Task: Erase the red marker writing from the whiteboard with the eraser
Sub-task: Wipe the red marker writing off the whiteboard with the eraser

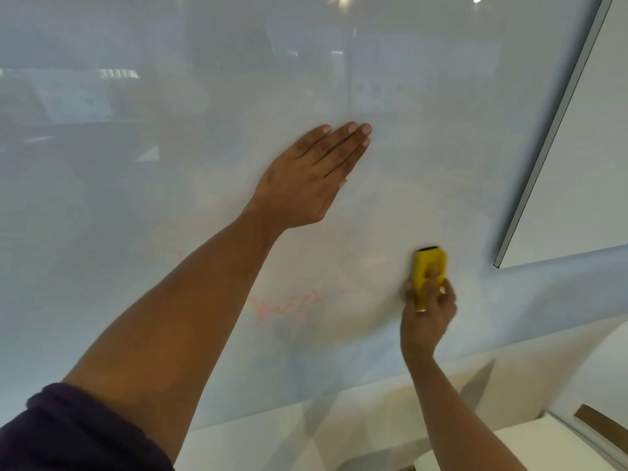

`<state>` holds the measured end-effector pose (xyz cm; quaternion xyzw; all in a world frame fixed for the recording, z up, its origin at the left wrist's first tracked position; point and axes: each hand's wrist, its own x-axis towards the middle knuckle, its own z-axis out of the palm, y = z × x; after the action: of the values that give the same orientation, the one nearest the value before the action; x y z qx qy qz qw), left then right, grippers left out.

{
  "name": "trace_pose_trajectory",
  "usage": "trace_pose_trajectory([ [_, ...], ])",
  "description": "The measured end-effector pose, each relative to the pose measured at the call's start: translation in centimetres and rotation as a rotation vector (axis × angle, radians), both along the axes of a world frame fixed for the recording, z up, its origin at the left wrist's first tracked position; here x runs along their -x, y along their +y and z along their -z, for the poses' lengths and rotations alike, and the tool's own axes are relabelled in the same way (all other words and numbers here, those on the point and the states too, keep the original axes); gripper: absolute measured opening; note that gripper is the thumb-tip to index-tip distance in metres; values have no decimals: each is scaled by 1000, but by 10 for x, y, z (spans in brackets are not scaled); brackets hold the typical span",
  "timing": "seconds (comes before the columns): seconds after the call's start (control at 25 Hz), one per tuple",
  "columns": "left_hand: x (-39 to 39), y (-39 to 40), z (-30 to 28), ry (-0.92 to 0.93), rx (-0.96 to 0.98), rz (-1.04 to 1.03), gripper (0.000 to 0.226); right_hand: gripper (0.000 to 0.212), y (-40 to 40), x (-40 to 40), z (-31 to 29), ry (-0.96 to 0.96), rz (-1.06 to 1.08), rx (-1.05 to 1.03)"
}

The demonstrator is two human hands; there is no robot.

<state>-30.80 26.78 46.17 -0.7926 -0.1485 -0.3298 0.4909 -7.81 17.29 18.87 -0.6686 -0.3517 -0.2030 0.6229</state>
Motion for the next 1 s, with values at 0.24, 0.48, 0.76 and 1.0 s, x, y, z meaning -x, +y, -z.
trace_pose_trajectory([
  [0.24,0,2,1,-15,-31,19,55,52,3,42,8,-218,-71,34],
  [0.48,3,-1,0,10,21,3,55,59,10,-39,-39,168,14,-67],
  [0.76,3,-2,1,13,10,7,54,57,15,28,-35,83,-76,-92],
  [1.0,16,0,1,49,-2,30,53,51,26,82,-55,-139,-10,-79],
])
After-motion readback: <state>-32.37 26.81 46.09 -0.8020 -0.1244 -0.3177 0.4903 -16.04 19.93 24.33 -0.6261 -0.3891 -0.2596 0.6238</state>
